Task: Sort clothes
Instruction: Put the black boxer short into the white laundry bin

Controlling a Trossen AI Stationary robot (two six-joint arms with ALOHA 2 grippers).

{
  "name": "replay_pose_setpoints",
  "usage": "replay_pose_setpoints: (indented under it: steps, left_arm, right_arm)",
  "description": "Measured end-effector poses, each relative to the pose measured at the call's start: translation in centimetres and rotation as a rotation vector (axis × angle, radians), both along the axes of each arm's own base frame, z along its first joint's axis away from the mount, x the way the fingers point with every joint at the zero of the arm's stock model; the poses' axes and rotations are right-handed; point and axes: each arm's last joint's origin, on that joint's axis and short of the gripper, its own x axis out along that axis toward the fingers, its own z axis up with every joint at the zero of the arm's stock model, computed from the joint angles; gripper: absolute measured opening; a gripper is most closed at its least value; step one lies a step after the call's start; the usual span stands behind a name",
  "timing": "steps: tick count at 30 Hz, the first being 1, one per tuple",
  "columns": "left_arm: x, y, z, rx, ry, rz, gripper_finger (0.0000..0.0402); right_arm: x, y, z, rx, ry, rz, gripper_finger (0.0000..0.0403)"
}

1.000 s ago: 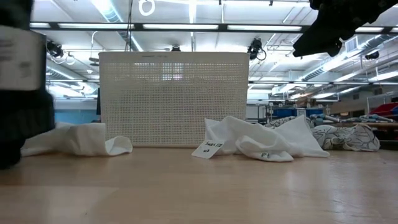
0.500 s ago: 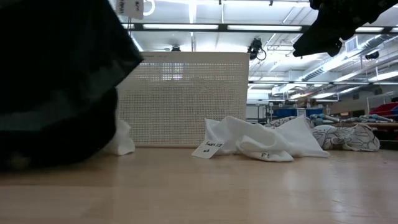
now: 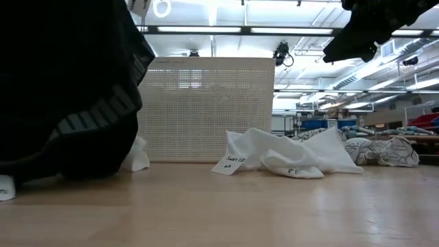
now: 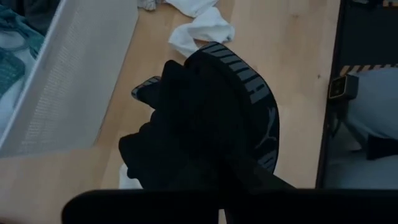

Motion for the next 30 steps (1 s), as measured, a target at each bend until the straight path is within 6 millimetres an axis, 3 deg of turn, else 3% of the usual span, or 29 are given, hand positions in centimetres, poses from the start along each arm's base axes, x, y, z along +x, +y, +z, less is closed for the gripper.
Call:
replay_pose_setpoints:
  steps: [6, 19, 22, 25, 30]
  left_arm:
    - [0.04, -0.06, -0.22, -0.012, 0.009, 0.015, 0.0006]
    - [0.06, -0.03, -0.20, -0.005, 0.001, 0.022, 0.0078]
    - [0.05, -0.10, -0.22, -0.022, 0.012, 0.013, 0.0059]
    - [0.05, -0.10, -0.22, -0.023, 0.012, 0.013, 0.0015]
    - [0.66, -0.53, -0.68, 0.001, 0.023, 0.014, 0.0004]
  right_arm:
    - [0.00, 0.00, 0.00, 0.000, 0.000, 0.000, 0.0155]
    - [0.00, 0.00, 0.00, 0.000, 0.000, 0.000, 0.0155]
    - [0.00, 0.00, 0.00, 0.000, 0.000, 0.000, 0.0155]
    - [0.00, 0.00, 0.00, -0.001, 0.000, 0.001, 0.0155]
    - [0.00, 0.00, 0.00, -0.001, 0.000, 0.001, 0.0155]
